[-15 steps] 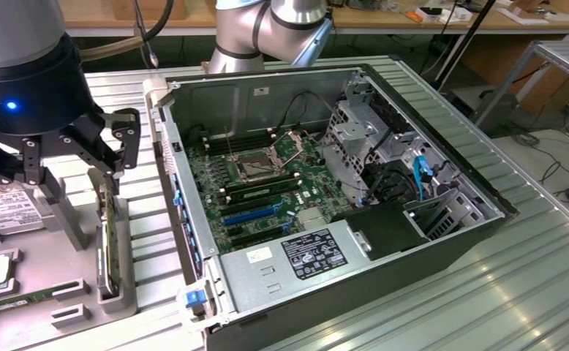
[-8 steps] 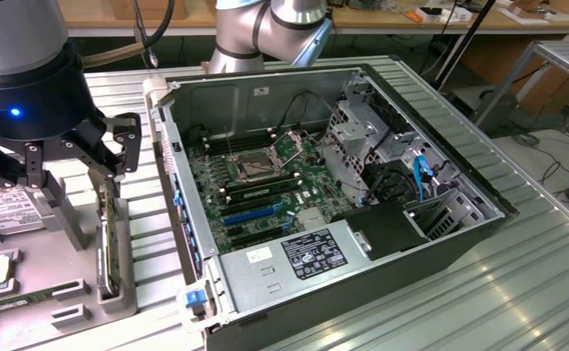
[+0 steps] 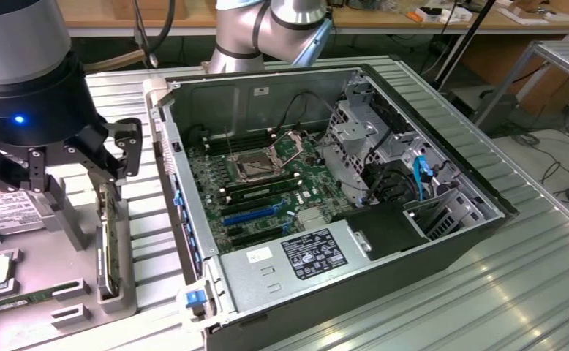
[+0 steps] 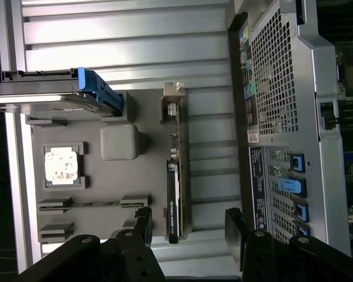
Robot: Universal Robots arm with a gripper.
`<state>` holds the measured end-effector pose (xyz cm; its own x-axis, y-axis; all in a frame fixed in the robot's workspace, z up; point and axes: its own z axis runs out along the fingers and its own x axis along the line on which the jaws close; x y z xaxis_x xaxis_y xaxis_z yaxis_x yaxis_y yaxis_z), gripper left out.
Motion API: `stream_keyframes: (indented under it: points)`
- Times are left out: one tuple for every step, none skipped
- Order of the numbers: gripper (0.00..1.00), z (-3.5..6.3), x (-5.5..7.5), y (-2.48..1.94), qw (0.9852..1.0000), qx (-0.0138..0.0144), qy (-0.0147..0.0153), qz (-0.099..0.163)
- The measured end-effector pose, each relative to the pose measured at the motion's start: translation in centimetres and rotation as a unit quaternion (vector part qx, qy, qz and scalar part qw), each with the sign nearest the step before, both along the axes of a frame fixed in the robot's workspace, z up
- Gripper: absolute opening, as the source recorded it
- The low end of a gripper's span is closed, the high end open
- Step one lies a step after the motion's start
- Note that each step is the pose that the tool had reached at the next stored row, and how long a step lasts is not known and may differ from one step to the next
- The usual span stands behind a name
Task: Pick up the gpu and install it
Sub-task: 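Pick up the gpu and move the gpu toward the slot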
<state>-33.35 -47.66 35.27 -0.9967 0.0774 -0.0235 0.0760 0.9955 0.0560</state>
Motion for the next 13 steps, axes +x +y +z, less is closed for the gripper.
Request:
stream_keyframes:
  points:
    - [0.62,-0.12,0.0,0.0,1.0,0.0,0.0,0.0]
    - [0.62,-0.21,0.0,0.0,1.0,0.0,0.0,0.0]
    - [0.62,-0.37,0.0,0.0,1.0,0.0,0.0,0.0]
    - [0.62,-0.45,0.0,0.0,1.0,0.0,0.0,0.0]
    - [0.62,-0.5,0.0,0.0,1.0,0.0,0.0,0.0]
    - [0.62,-0.56,0.0,0.0,1.0,0.0,0.0,0.0]
    - [0.62,-0.61,0.0,0.0,1.0,0.0,0.0,0.0]
    - [0.62,-0.66,0.0,0.0,1.0,0.0,0.0,0.0]
    - [0.62,-0.72,0.0,0.0,1.0,-0.0001,0.0,0.0]
    - [0.62,-0.81,0.0,0.0,1.0,-0.0001,0.0,0.0]
    - [0.62,-0.93,0.0,0.0,1.0,-0.0001,0.0,0.0]
    - [0.62,-1.03,0.0,0.0,1.0,-0.0001,0.0,0.0]
    - [0.62,-1.08,0.0,0.0,1.0,-0.0001,0.0,0.0]
